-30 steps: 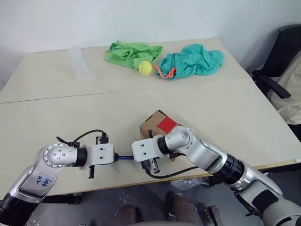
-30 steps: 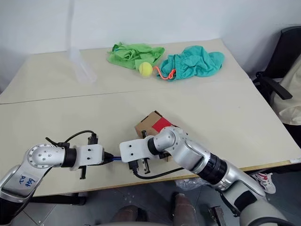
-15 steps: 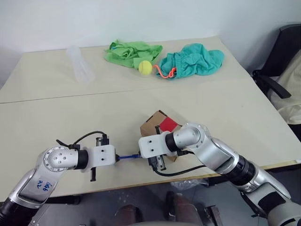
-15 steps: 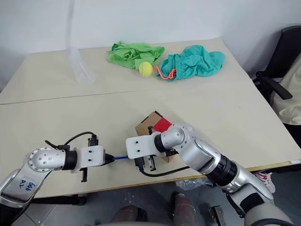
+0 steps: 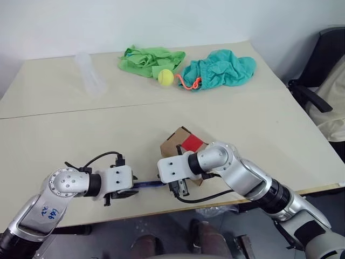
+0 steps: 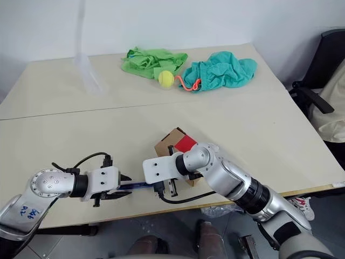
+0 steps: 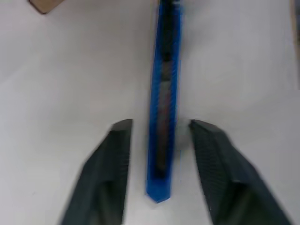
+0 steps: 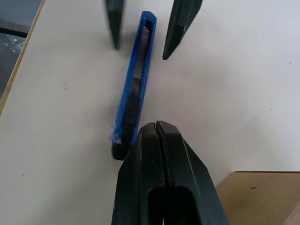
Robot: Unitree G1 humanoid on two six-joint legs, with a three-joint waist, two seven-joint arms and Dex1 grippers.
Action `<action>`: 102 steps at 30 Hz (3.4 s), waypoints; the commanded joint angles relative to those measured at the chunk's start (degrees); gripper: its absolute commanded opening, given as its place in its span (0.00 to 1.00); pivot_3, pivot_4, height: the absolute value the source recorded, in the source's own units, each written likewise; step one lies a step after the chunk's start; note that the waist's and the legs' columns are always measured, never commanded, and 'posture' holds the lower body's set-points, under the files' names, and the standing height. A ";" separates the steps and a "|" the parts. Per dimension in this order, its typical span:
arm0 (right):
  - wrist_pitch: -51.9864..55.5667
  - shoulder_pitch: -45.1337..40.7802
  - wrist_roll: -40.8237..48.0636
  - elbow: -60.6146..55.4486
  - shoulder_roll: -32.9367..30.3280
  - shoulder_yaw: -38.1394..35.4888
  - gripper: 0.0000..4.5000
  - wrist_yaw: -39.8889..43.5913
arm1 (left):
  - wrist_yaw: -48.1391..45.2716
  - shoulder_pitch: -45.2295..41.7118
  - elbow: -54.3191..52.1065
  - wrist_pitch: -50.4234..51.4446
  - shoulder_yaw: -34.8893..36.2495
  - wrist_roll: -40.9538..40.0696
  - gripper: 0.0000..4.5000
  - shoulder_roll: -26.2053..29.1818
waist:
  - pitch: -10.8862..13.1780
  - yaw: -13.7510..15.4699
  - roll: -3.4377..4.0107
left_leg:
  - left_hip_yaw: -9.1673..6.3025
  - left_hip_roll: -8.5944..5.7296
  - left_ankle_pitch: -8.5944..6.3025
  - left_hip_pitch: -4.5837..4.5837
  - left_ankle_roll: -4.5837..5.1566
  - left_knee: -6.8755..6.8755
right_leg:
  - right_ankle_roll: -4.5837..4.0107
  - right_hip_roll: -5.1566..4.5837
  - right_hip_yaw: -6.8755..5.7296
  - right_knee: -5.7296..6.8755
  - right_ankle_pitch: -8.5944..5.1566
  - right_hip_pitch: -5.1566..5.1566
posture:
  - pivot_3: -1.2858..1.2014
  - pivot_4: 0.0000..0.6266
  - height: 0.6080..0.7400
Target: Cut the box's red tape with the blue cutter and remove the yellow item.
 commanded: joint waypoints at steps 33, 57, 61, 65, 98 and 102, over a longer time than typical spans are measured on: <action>1.70 0.39 0.74 -5.93 -2.28 -2.96 0.00 2.39 | -0.31 -2.01 12.83 0.04 -2.67 -1.64 0.73 -0.44 | 0.00 1.30 0.00 | 0.05 0.03 0.06 0.09 -0.08 0.05 | -0.02 -0.06 -0.13 0.11 0.00 0.00 | 0.52 0.24 1.00; 1.87 -0.06 0.57 -5.47 -2.33 -3.50 0.00 2.76 | -0.88 -3.29 15.56 -0.31 -3.19 -1.91 0.35 0.32 | 0.00 1.28 0.00 | 0.01 0.13 0.11 0.12 -0.04 0.01 | -0.23 -0.05 -0.15 0.17 0.09 -0.03 | 0.52 0.24 1.00; 1.43 0.07 0.38 -4.91 -2.31 -3.25 0.00 2.72 | -0.71 -2.91 14.90 -0.08 -3.10 -2.05 0.31 0.29 | 0.00 1.28 0.00 | 0.01 0.14 0.11 0.11 -0.04 0.01 | -0.24 -0.05 -0.15 0.17 0.09 -0.04 | 0.52 0.24 1.00; 1.28 -0.01 0.28 -4.36 -1.92 -3.03 0.00 2.57 | -0.47 -2.70 13.99 0.75 -3.01 -2.20 0.23 0.25 | 0.00 1.28 0.00 | 0.01 0.14 0.11 0.11 -0.04 0.01 | -0.24 -0.05 -0.14 0.17 0.09 -0.05 | 0.52 0.24 1.00; -7.82 0.11 -6.82 6.62 3.70 2.84 0.00 2.17 | 1.72 0.06 8.19 3.86 -2.15 -3.00 0.23 0.82 | 0.01 1.07 0.00 | 0.04 0.14 0.22 0.14 -0.26 -0.26 | -0.27 -0.03 -0.15 0.06 0.07 -0.10 | 0.52 0.24 1.00; -7.54 0.21 -6.85 5.92 3.95 2.54 0.00 2.53 | 1.60 -0.25 8.20 4.09 -2.36 -3.03 0.10 0.80 | 0.01 1.08 0.00 | 0.03 0.14 0.23 0.14 -0.27 -0.26 | -0.27 -0.03 -0.15 0.06 0.07 -0.10 | 0.52 0.24 1.00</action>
